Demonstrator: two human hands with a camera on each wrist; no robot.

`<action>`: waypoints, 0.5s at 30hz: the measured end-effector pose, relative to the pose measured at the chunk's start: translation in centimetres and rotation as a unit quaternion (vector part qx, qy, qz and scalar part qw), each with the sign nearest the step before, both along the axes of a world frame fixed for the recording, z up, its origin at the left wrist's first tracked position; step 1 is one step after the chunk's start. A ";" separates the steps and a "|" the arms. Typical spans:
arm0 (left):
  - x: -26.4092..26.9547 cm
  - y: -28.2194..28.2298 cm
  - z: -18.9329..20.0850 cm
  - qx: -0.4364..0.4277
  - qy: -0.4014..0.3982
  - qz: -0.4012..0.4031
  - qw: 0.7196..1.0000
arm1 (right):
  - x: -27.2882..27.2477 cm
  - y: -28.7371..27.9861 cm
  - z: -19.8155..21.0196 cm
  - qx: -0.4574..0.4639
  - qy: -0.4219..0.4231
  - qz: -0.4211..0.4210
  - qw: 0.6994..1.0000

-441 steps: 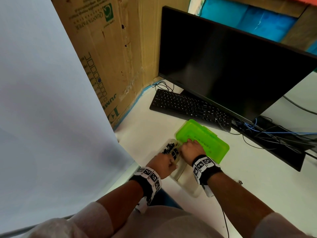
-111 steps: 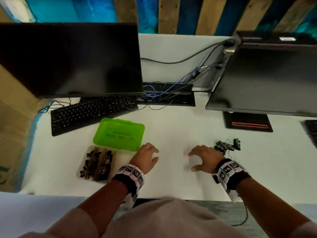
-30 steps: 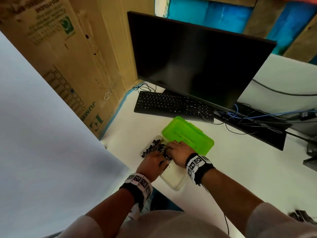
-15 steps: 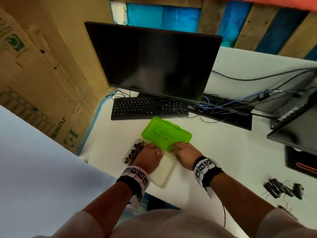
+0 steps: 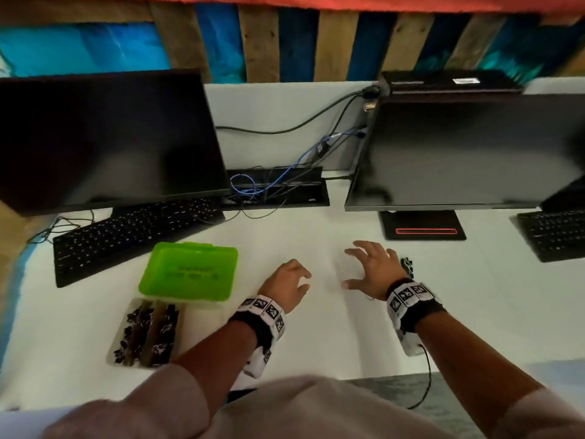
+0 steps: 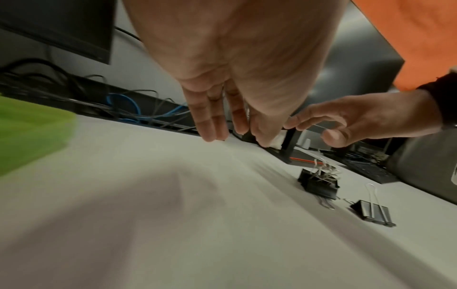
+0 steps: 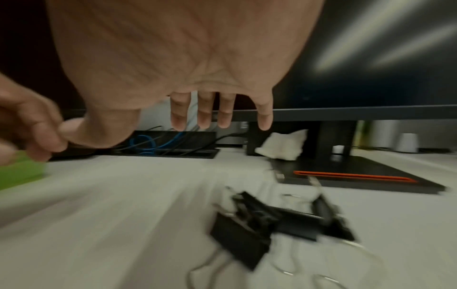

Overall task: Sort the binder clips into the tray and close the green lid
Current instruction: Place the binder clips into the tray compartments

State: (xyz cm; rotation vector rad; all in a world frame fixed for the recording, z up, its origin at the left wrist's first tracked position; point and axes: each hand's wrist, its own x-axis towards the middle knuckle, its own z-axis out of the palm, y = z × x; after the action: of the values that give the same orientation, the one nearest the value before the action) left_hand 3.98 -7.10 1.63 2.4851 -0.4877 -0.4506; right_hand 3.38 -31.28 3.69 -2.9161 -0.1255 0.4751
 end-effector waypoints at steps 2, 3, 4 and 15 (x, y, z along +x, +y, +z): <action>0.2 -2.1 -0.2 0.012 0.019 -0.030 0.999 | -0.8 -3.3 0.2 0.012 0.031 -0.056 0.998; 0.3 -3.1 -0.2 0.019 0.028 -0.042 0.999 | -1.3 -4.8 0.1 0.016 0.056 -0.079 0.995; 0.3 -4.0 -0.3 0.029 0.035 -0.054 0.998 | -1.8 -6.2 -0.2 0.016 0.083 -0.095 0.992; 0.7 -13.8 -1.2 0.048 0.047 -0.161 0.985 | -4.7 -10.0 -5.5 0.050 0.091 -0.097 0.990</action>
State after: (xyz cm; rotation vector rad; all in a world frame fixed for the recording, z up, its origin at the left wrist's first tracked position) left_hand 4.69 -20.94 0.44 2.4681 -0.8531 -0.7291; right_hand -1.28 -41.31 -1.80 -2.7352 0.1551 0.6755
